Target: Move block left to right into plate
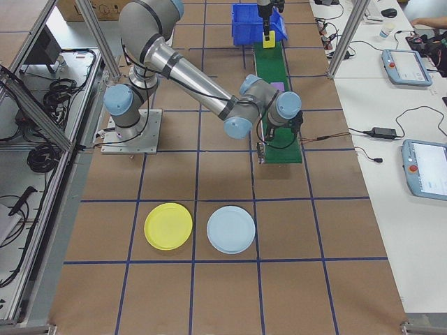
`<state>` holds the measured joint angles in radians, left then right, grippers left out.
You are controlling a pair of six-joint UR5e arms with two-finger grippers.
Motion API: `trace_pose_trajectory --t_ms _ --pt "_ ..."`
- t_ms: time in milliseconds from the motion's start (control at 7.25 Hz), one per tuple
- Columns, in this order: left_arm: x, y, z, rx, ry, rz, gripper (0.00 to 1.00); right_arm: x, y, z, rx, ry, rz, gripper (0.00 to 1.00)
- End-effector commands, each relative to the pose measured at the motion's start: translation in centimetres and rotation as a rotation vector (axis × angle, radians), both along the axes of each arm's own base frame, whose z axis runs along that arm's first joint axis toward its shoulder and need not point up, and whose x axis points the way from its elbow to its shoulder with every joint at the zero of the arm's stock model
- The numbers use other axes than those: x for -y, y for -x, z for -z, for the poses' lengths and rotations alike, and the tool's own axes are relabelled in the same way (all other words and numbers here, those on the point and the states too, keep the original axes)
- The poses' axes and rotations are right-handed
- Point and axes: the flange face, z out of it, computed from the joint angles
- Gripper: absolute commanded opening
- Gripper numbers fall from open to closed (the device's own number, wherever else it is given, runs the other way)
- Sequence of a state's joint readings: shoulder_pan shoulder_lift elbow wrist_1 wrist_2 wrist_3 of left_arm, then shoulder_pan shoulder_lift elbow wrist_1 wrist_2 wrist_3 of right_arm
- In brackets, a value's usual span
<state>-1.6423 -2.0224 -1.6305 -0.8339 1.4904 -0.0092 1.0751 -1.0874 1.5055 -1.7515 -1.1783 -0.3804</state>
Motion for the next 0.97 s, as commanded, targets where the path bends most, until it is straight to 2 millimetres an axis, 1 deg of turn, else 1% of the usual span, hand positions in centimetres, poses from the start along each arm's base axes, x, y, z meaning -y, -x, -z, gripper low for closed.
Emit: trace_pose_trajectory --t_ms 0,138,276,414,552,690,828 --pt "-0.6 0.2 -2.5 -0.005 0.030 -0.034 1.00 2.1 1.7 0.3 -0.006 0.058 -0.095 1.00" --pt "-1.4 0.0 -5.0 0.004 0.049 -0.017 1.00 2.1 1.6 0.5 0.004 0.071 -0.117 1.00" --pt "-2.7 -1.1 -8.0 0.028 0.016 0.044 1.00 2.2 1.4 0.1 0.020 0.085 -0.105 1.00" --pt "-4.8 -2.6 -11.7 0.054 -0.005 0.102 1.00 2.1 1.2 -0.1 0.030 0.083 -0.078 1.00" --pt "-6.9 -5.5 -14.2 0.112 -0.076 0.057 1.00 2.0 1.2 0.0 0.027 0.088 -0.078 1.00" --pt "-10.6 -7.5 -16.6 0.184 -0.189 0.030 1.00 1.9 1.1 0.2 0.030 0.092 -0.073 1.00" --pt "-15.0 -8.0 -20.1 0.223 -0.265 0.029 1.00 2.0 0.8 0.2 0.053 0.103 -0.065 1.00"
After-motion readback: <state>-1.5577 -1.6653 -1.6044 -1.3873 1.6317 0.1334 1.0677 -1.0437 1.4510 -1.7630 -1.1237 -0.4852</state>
